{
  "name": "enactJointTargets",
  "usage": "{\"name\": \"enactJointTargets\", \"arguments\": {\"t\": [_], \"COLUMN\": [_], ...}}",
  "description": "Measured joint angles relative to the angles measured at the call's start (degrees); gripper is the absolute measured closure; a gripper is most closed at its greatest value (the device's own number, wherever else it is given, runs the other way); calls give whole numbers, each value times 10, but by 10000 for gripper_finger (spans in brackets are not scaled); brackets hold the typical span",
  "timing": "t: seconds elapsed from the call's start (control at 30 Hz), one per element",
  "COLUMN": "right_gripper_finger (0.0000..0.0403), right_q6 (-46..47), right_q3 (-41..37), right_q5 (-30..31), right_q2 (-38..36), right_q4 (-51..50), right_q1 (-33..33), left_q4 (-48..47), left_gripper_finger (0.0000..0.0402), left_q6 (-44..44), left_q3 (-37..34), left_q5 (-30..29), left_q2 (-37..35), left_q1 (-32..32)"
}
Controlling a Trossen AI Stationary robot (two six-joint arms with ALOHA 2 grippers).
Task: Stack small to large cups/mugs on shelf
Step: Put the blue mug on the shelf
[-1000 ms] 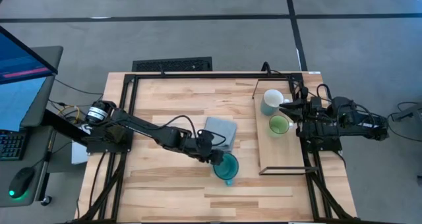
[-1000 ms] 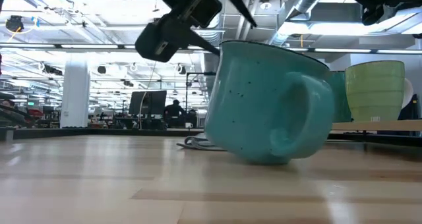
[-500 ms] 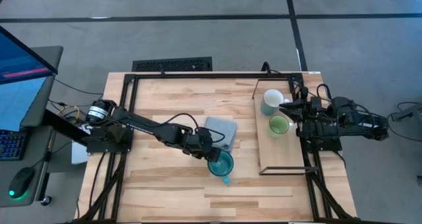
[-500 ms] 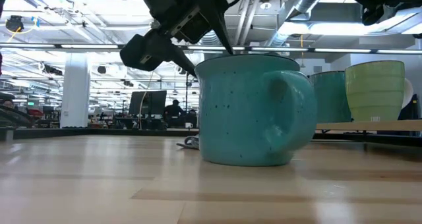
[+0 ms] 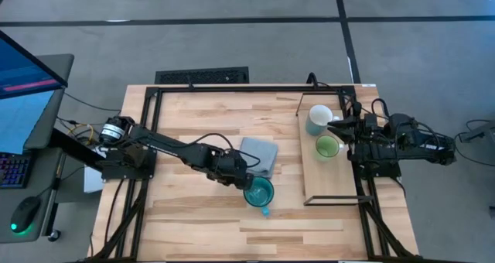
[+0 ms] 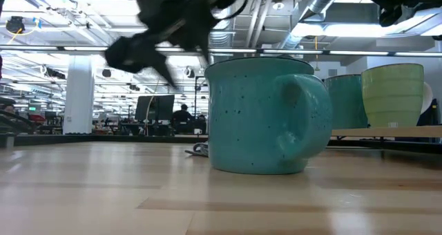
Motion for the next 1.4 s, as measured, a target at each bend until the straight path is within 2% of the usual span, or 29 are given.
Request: {"name": "enactJointTargets", "arguments": {"t": [0.17, 0.3, 0.6, 0.87, 0.97, 1.03, 1.13, 1.23, 1.4], "right_gripper_finger": [310, 310, 310, 310, 310, 310, 310, 310, 310], "right_q6": [0, -5, -5, -22, -34, -35, -39, -50, -51], "right_q3": [0, 0, 0, 0, 0, 0, 0, 0, 0], "right_q5": [0, 4, 4, 5, 5, 5, 5, 6, 33], "right_q2": [0, 0, 0, 0, 0, 0, 0, 0, 0], "right_q4": [-2, -3, -23, -9, -10, -9, -9, -9, -10], "right_q1": [-1, -1, -1, -1, -1, -1, -1, -1, -1], "left_q4": [-195, -244, -109, 9, 23, 22, 55, 150, 295], "left_gripper_finger": [177, 177, 177, 177, 177, 177, 177, 177, 177], "left_q6": [-14, 32, 273, 478, 552, 598, 676, 763, 859], "left_q3": [0, 0, 0, 0, 0, 0, -18, -65, -149], "left_q5": [-8, -41, -243, -507, -573, -563, -463, -381, -260], "left_q2": [-30, -55, -145, -195, -196, -196, -196, -199, -216], "left_q1": [4, 0, -22, -90, -118, -129, -134, -130, -100]}}
